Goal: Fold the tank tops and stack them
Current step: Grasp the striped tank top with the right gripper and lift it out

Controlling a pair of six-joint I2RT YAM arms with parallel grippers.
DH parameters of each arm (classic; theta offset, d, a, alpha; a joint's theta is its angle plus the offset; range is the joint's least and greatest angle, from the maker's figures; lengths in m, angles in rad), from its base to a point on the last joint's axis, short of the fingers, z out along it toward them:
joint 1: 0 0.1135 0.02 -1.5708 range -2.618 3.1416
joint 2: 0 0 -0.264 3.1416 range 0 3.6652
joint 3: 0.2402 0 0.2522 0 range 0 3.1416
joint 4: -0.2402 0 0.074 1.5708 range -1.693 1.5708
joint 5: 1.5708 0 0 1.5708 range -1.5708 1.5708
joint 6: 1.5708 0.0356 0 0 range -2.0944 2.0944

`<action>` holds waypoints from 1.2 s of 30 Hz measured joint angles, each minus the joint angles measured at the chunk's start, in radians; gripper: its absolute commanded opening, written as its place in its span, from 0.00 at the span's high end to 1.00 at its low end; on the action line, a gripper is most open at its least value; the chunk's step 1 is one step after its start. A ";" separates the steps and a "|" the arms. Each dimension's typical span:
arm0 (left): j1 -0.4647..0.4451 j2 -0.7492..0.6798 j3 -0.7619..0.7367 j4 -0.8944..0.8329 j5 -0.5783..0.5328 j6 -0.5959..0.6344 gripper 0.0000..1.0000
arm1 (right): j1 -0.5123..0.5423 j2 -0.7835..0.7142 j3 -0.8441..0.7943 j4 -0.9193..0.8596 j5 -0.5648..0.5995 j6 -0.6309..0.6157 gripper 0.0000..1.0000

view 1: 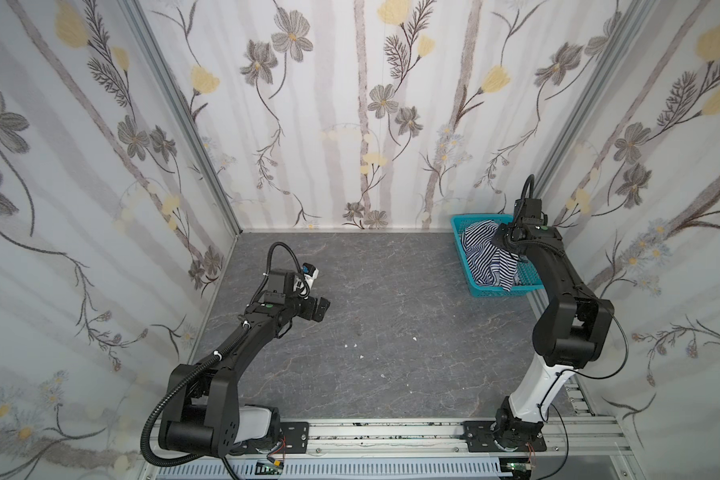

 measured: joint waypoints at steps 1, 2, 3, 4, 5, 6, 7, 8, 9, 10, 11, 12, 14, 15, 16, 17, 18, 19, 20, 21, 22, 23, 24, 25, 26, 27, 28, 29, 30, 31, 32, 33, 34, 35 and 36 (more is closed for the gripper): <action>0.003 -0.008 -0.005 0.008 -0.008 0.000 0.00 | 0.011 -0.032 0.000 0.000 -0.008 0.000 1.00; 0.007 -0.016 -0.009 0.017 -0.014 0.000 0.00 | 0.023 -0.064 0.000 0.000 -0.009 0.001 1.00; 0.011 -0.024 -0.012 0.025 -0.020 0.000 0.00 | 0.036 -0.098 0.000 0.000 -0.010 0.002 1.00; 0.015 -0.033 -0.015 0.034 -0.027 0.000 0.00 | 0.050 -0.135 0.001 0.000 -0.009 0.003 1.00; 0.019 -0.041 -0.019 0.043 -0.030 0.000 0.00 | 0.064 -0.169 0.005 0.000 -0.010 0.003 1.00; 0.022 -0.047 -0.021 0.049 -0.031 -0.001 0.00 | 0.078 -0.197 0.012 0.000 -0.010 0.003 1.00; 0.026 -0.052 -0.024 0.059 -0.031 -0.006 0.00 | 0.096 -0.228 0.023 0.000 -0.009 0.003 1.00; 0.031 -0.054 -0.027 0.068 -0.037 -0.013 0.00 | 0.114 -0.257 0.037 -0.001 -0.009 0.003 1.00; 0.035 -0.055 -0.029 0.075 -0.039 -0.016 0.00 | 0.130 -0.283 0.050 -0.001 -0.008 0.002 1.00; 0.041 -0.055 -0.030 0.079 -0.042 -0.018 0.00 | 0.150 -0.312 0.063 -0.001 -0.006 0.002 1.00; 0.047 -0.055 -0.030 0.082 -0.053 -0.018 0.00 | 0.171 -0.340 0.074 -0.001 -0.005 0.001 1.00; 0.053 -0.055 -0.031 0.085 -0.056 -0.019 0.00 | 0.191 -0.367 0.085 -0.001 -0.005 -0.001 1.00; 0.069 -0.060 -0.032 0.090 -0.057 -0.025 0.00 | 0.243 -0.419 0.118 -0.010 -0.004 -0.005 1.00; 0.077 -0.067 -0.033 0.090 -0.057 -0.026 0.00 | 0.268 -0.438 0.137 -0.010 -0.005 -0.009 1.00; 0.087 -0.079 -0.034 0.092 -0.057 -0.029 0.00 | 0.298 -0.454 0.159 -0.010 -0.005 -0.013 1.00; 0.097 -0.087 -0.034 0.101 -0.057 -0.035 0.00 | 0.328 -0.467 0.180 -0.011 -0.006 -0.016 1.00; 0.106 -0.092 -0.034 0.110 -0.057 -0.045 0.00 | 0.353 -0.476 0.193 -0.011 -0.009 -0.017 1.00; 0.117 -0.097 -0.034 0.117 -0.058 -0.046 0.00 | 0.381 -0.485 0.207 -0.014 -0.011 -0.018 1.00; 0.126 -0.101 -0.034 0.120 -0.058 -0.048 0.00 | 0.405 -0.490 0.217 -0.018 -0.018 -0.018 1.00; 0.132 -0.105 -0.034 0.122 -0.058 -0.048 0.00 | 0.425 -0.492 0.225 -0.022 -0.027 -0.017 1.00; 0.140 -0.108 -0.034 0.126 -0.058 -0.049 0.00 | 0.446 -0.492 0.231 -0.026 -0.040 -0.016 1.00; 0.146 -0.111 -0.034 0.129 -0.058 -0.052 0.00 | 0.466 -0.489 0.234 -0.032 -0.051 -0.016 1.00; 0.149 -0.113 -0.034 0.131 -0.057 -0.052 0.00 | 0.484 -0.483 0.237 -0.038 -0.064 -0.013 1.00; 0.151 -0.114 -0.034 0.134 -0.057 -0.052 0.00 | 0.504 -0.471 0.238 -0.039 -0.079 -0.004 1.00; 0.154 -0.114 -0.034 0.134 -0.057 -0.052 0.00 | 0.524 -0.454 0.239 -0.038 -0.093 0.001 1.00; 0.156 -0.114 -0.034 0.134 -0.056 -0.052 0.00 | 0.544 -0.435 0.239 -0.037 -0.100 0.007 1.00; 0.157 -0.114 -0.034 0.135 -0.056 -0.053 0.00 | 0.565 -0.407 0.239 -0.035 -0.114 0.011 1.00; 0.158 -0.114 -0.034 0.135 -0.056 -0.053 0.00 | 0.584 -0.378 0.239 -0.031 -0.125 0.012 1.00; 0.159 -0.114 -0.034 0.135 -0.056 -0.053 0.00 | 0.602 -0.348 0.239 -0.027 -0.135 0.018 1.00; 0.160 -0.114 -0.034 0.136 -0.057 -0.053 0.00 | 0.621 -0.314 0.241 -0.024 -0.145 0.023 1.00; 0.160 -0.113 -0.034 0.137 -0.057 -0.053 0.00 | 0.639 -0.279 0.248 -0.025 -0.155 0.031 1.00; 0.161 -0.113 -0.034 0.138 -0.057 -0.053 0.00 | 0.654 -0.247 0.261 -0.026 -0.166 0.039 1.00; 0.162 -0.111 -0.034 0.138 -0.057 -0.053 0.00 | 0.669 -0.212 0.282 -0.029 -0.174 0.043 1.00; 0.163 -0.109 -0.034 0.138 -0.057 -0.052 0.00 | 0.686 -0.175 0.310 -0.029 -0.179 0.047 1.00; 0.164 -0.108 -0.034 0.138 -0.057 -0.052 0.00 | 0.697 -0.151 0.333 -0.026 -0.189 0.054 1.00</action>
